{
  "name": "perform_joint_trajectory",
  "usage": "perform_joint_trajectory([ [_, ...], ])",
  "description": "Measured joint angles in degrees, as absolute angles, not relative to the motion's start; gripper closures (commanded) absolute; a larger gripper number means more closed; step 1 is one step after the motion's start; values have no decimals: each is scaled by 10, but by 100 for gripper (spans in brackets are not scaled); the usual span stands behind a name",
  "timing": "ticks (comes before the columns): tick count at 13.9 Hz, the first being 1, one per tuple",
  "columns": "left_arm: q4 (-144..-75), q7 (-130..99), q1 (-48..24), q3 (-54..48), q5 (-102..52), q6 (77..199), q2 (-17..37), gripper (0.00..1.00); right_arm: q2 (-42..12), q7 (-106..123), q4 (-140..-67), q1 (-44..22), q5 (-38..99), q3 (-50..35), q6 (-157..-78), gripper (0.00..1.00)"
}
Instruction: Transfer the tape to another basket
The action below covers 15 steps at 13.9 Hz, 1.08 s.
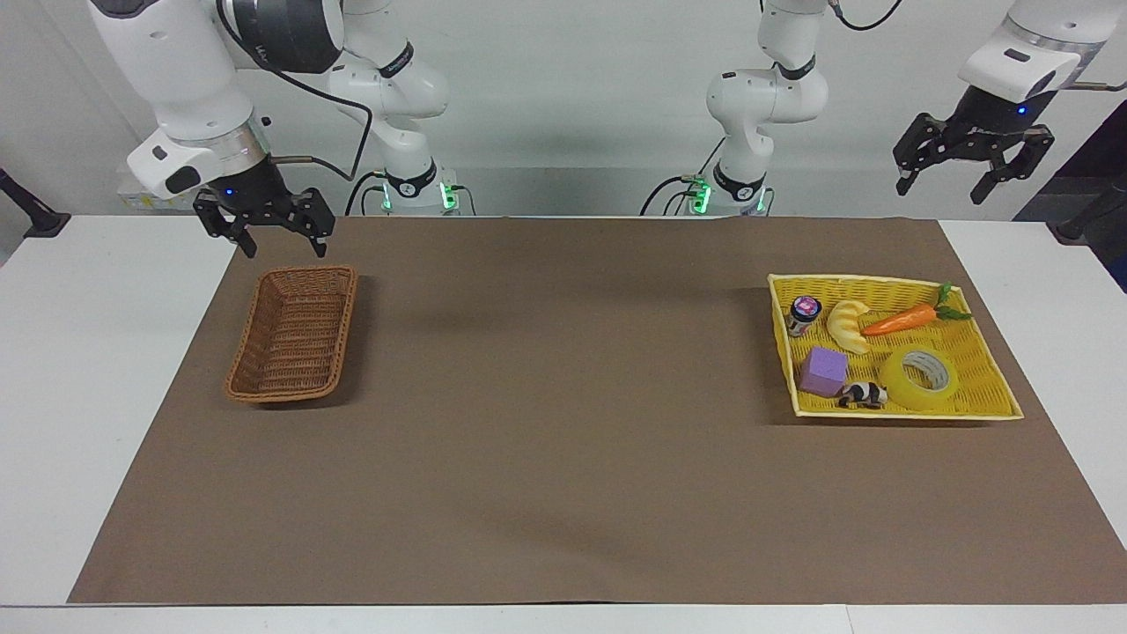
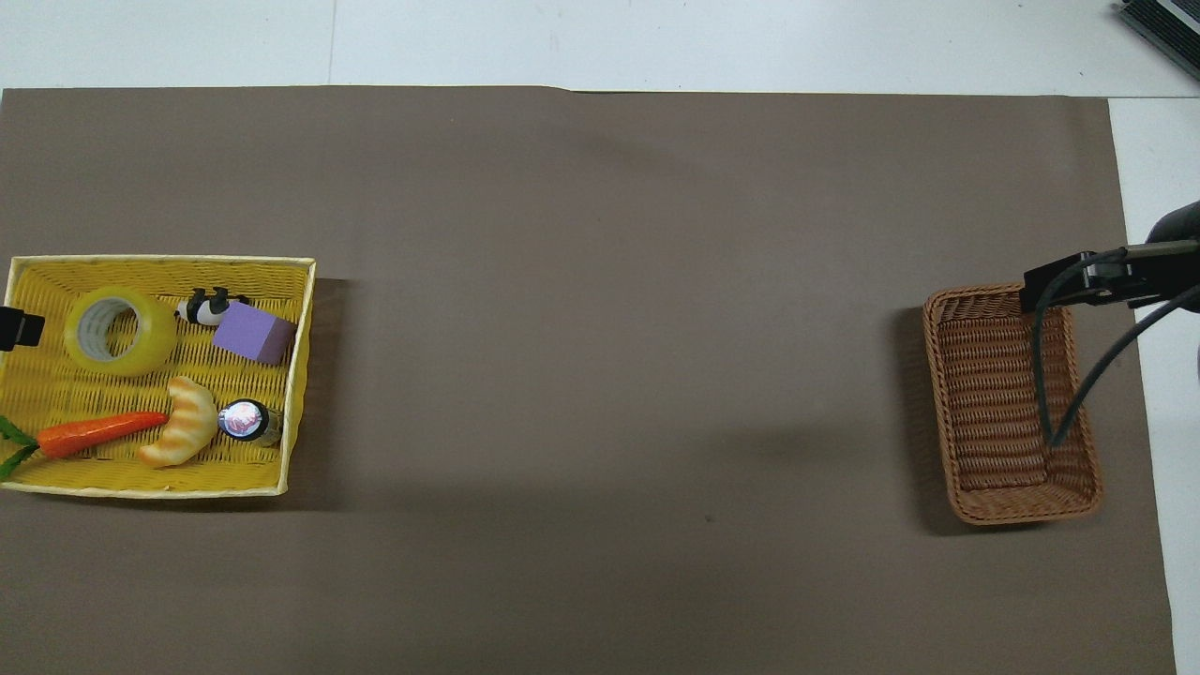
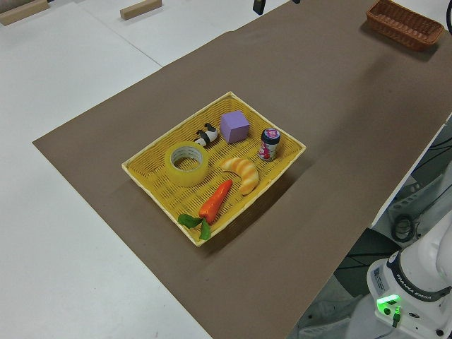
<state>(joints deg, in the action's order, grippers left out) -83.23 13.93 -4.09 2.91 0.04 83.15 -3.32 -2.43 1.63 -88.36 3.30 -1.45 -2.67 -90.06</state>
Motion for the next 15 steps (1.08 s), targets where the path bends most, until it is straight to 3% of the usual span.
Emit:
perform_joint_trajectory([
  [15, -832, 139, -39, 38, 1, 831, -33, 0, -24, 16, -884, 33, -14, -27, -901, 0],
])
